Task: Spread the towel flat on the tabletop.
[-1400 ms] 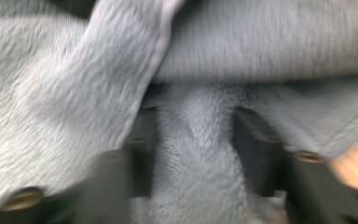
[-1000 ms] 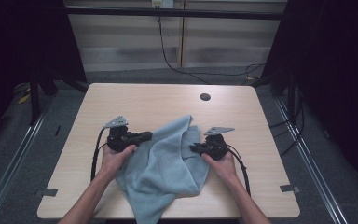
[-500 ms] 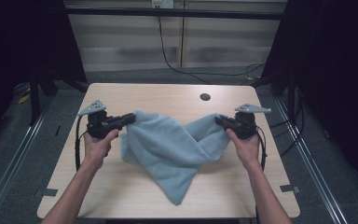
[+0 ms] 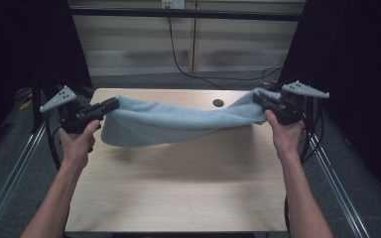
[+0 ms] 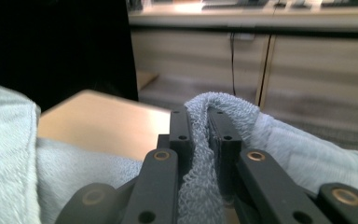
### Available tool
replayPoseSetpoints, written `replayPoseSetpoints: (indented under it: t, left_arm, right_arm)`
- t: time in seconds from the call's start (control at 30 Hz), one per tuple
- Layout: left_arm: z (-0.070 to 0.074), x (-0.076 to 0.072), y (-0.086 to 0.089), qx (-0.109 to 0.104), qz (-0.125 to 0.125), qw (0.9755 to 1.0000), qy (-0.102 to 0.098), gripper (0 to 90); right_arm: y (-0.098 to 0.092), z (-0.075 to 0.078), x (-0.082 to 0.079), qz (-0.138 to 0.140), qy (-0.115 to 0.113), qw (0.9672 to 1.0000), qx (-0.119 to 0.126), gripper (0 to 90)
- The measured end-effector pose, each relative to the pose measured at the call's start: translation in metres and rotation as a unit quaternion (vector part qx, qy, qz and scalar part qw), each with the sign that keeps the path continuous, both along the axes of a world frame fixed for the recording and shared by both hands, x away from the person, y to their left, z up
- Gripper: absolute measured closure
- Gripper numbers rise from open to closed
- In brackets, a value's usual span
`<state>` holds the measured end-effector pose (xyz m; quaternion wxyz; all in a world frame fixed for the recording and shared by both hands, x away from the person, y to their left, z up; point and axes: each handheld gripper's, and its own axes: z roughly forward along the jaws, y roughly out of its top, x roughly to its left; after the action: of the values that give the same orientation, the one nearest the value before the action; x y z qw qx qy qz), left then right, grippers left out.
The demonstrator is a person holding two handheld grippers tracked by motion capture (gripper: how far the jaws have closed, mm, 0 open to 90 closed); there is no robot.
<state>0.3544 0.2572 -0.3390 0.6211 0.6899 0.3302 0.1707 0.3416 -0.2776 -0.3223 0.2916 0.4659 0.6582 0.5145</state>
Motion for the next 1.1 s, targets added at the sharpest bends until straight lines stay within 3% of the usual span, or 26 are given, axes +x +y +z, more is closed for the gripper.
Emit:
replayPoseSetpoints:
  t: [0.07, 0.2, 0.3, 0.43, 0.47, 0.53, 0.6, 0.7, 0.83, 0.93, 1.0, 1.1]
  left_arm:
    - [-0.016, -0.009, 0.002, 0.011, -0.002, 0.9998, 0.014, 85.1]
    - [-0.056, -0.031, 0.004, 0.029, -0.031, 0.9978, 0.051, 85.0]
    - [-0.077, -0.049, 0.0, 0.057, -0.062, 0.9938, 0.073, 84.6]
    - [-0.093, -0.071, -0.01, 0.079, -0.107, 0.9866, 0.094, 83.2]
    - [-0.094, -0.073, -0.011, 0.08, -0.111, 0.986, 0.094, 82.4]
    - [-0.094, -0.076, -0.013, 0.077, -0.111, 0.9862, 0.095, 81.2]
    - [-0.093, -0.078, -0.014, 0.081, -0.115, 0.9858, 0.092, 80.2]
    - [-0.09, -0.076, -0.012, 0.075, -0.116, 0.9863, 0.09, 79.5]
    - [-0.088, -0.075, -0.006, 0.06, -0.112, 0.9878, 0.089, 78.7]
    - [-0.084, -0.072, -0.001, 0.054, -0.105, 0.9893, 0.087, 77.2]
    - [-0.082, -0.067, 0.0, 0.048, -0.103, 0.9896, 0.088, 75.7]
    - [-0.084, -0.054, -0.006, 0.054, -0.098, 0.9893, 0.094, 73.6]
  right_arm:
    - [0.002, -0.02, -0.013, 0.006, 0.023, 0.9995, -0.018, 82.0]
    - [0.001, -0.071, -0.043, 0.019, 0.074, 0.9969, -0.018, 81.8]
    - [0.003, -0.104, -0.071, 0.027, 0.115, 0.9924, -0.032, 80.8]
    - [0.005, -0.134, -0.104, 0.032, 0.165, 0.9852, -0.035, 77.3]
    - [0.006, -0.141, -0.113, 0.029, 0.175, 0.9829, -0.05, 74.2]
    - [0.007, -0.146, -0.12, 0.024, 0.189, 0.9798, -0.059, 70.2]
    - [0.006, -0.146, -0.125, 0.01, 0.194, 0.9792, -0.059, 64.7]
    - [-0.006, -0.141, -0.129, -0.041, 0.193, 0.9778, -0.071, 58.3]
    - [-0.022, -0.14, -0.126, -0.069, 0.192, 0.9773, -0.058, 54.1]
    - [-0.022, -0.137, -0.124, -0.064, 0.184, 0.9792, -0.056, 53.6]
    - [-0.016, -0.133, -0.122, -0.072, 0.176, 0.9794, -0.068, 54.3]
    - [-0.018, -0.126, -0.117, -0.052, 0.161, 0.9849, -0.038, 56.0]
